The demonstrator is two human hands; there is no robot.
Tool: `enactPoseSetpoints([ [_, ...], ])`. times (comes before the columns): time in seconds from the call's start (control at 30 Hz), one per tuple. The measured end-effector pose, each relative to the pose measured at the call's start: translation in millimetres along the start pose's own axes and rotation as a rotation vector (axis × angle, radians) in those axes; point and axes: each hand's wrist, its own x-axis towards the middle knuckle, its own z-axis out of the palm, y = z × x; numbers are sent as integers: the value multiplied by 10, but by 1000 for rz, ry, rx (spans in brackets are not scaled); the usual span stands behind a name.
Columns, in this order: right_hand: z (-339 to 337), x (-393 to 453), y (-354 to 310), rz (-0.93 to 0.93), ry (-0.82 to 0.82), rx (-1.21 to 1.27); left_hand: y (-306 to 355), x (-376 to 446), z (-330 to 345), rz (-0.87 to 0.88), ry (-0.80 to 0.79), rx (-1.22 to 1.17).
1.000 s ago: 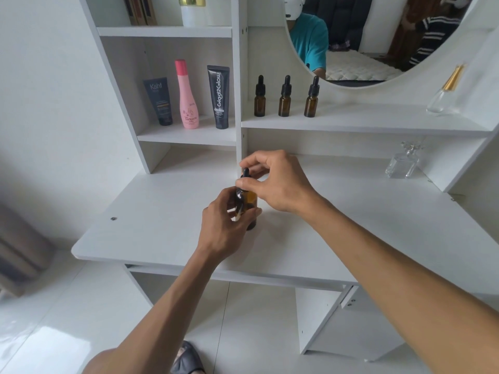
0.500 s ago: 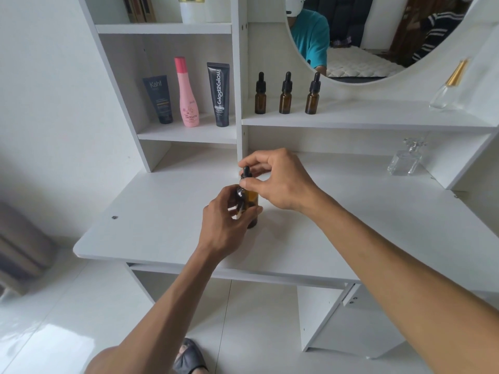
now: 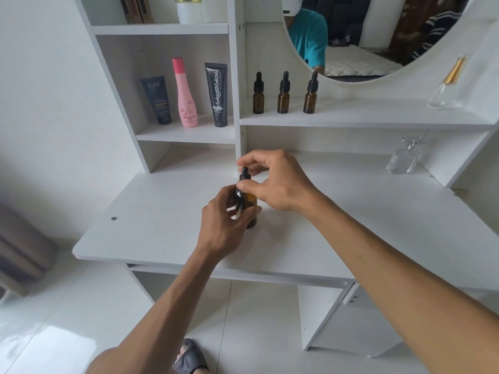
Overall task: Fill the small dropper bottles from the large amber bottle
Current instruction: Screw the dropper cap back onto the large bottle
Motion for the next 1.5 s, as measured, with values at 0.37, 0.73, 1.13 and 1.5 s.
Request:
enactPoseSetpoints([
  [0.37,3,-5,6,4,-12,37,11,-2,-1,-2,1,4],
  [0.73,13,0,27,1,-4,20,1,4,-4,-4,-7,-3],
  [1.13,34,-2,50,-10,25,21,16,-5,1,-2,-3,-19],
  [1.5,102,-65,83,2,129,54,37,-5,-3,-12,-4,20],
])
